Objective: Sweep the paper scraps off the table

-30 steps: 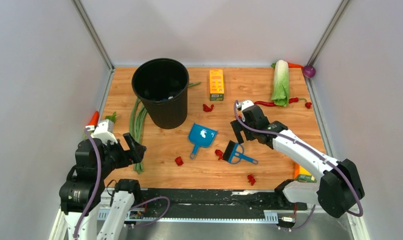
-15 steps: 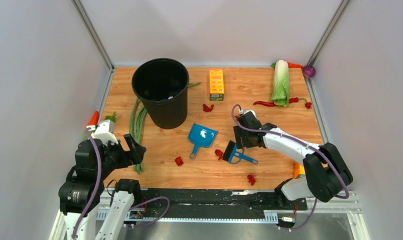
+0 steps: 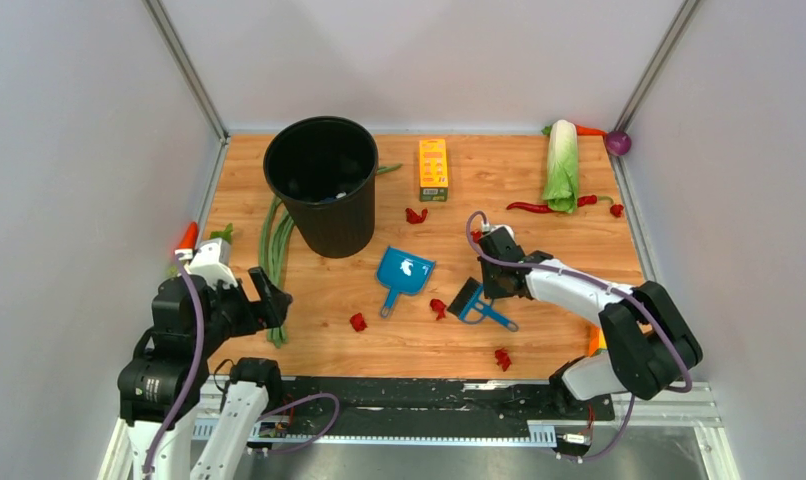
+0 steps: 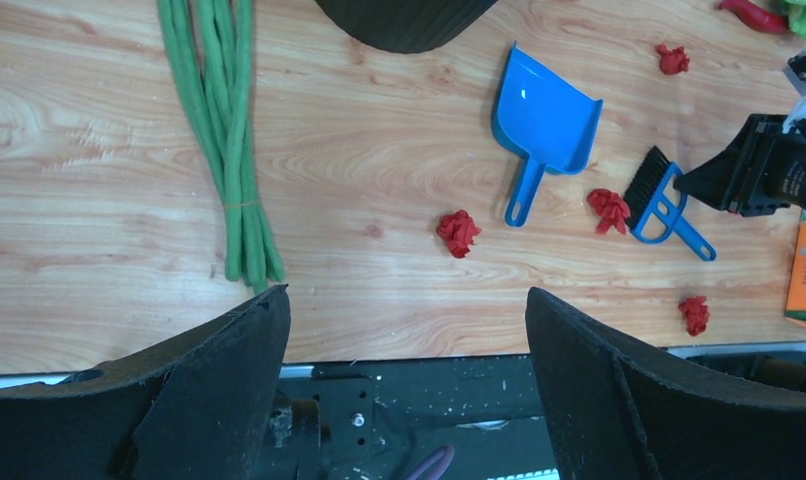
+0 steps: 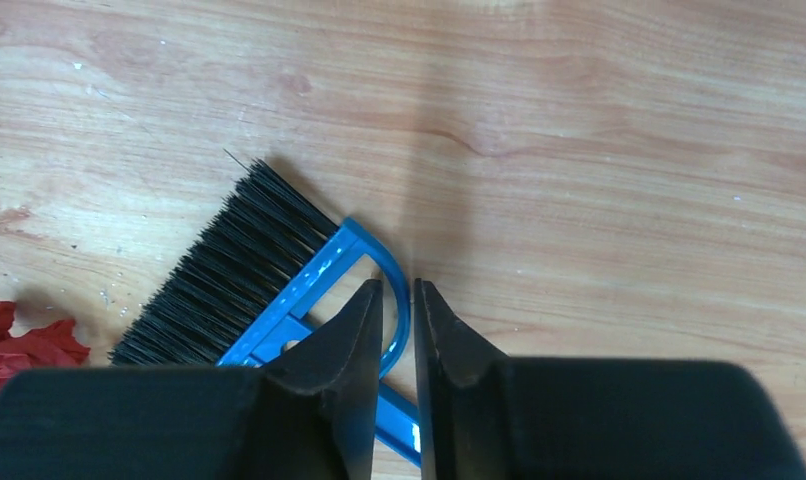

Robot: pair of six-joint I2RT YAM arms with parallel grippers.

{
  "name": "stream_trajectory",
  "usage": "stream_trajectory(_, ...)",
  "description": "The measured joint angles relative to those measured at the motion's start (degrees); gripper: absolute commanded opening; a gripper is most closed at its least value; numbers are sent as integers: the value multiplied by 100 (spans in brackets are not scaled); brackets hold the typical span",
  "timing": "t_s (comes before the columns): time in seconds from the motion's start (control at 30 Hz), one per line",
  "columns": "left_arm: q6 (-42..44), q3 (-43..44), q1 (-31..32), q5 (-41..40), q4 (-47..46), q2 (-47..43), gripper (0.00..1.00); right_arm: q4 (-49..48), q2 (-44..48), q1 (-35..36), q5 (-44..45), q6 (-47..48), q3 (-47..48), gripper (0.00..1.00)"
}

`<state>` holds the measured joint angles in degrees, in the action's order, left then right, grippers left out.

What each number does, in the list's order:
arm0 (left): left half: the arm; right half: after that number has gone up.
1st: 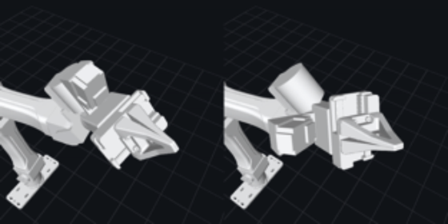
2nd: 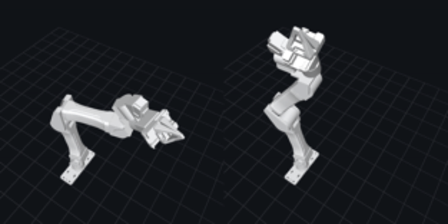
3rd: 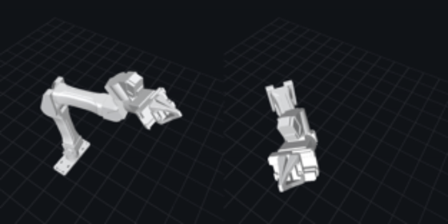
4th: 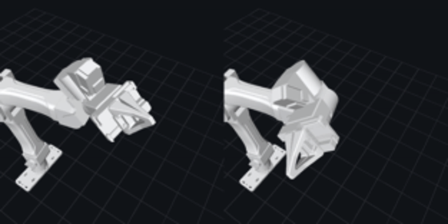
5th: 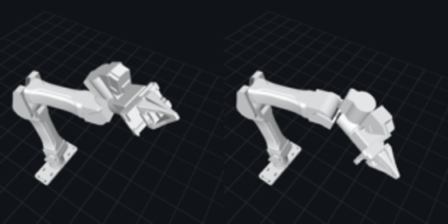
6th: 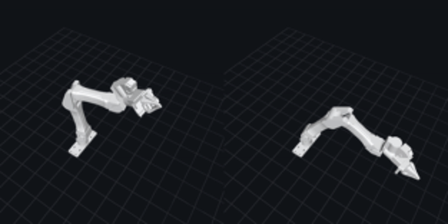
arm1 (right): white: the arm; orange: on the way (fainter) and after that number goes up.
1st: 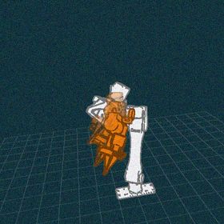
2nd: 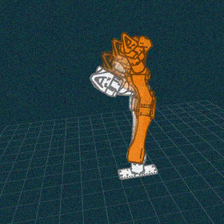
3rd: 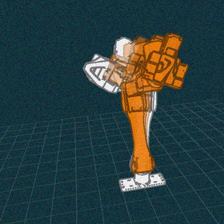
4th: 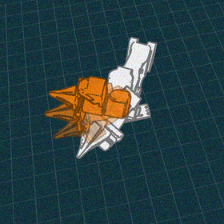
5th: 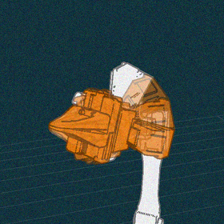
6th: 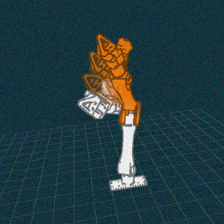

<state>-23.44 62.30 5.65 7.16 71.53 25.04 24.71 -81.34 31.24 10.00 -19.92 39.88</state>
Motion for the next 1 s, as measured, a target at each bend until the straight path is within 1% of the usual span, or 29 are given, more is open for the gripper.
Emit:
stream_trajectory(0.03,0,0,0,2,-2,13,95,-35,-13,0,-24,2,0,3)
stream_trajectory(0.07,-2,0,0,2,-2,24,94,-76,-24,-2,-50,2,0,0)
stream_trajectory(0.23,-2,0,0,2,-4,103,95,-153,-33,-26,-164,4,11,0)
stream_trajectory(0.33,-2,0,0,7,-7,186,95,136,-81,-28,-199,17,214,0)
stream_trajectory(0.47,-2,28,0,24,9,304,95,682,-205,-28,-188,114,944,0)
stream_trajectory(0.57,-2,210,0,87,52,439,94,1012,-203,-28,-136,170,1565,0)
stream_trajectory(0.67,-4,638,0,229,68,678,94,1373,-203,-28,-109,181,2201,0)
stream_trajectory(0.73,-4,968,0,378,50,861,96,1585,-203,-28,-118,181,2618,0)
stream_trajectory(0.87,-28,1379,0,933,-247,1200,96,1864,-203,-22,-319,177,3497,0)
stream_trajectory(1.0,-133,1147,0,1652,-743,1360,95,1945,-203,87,-667,177,4251,0)
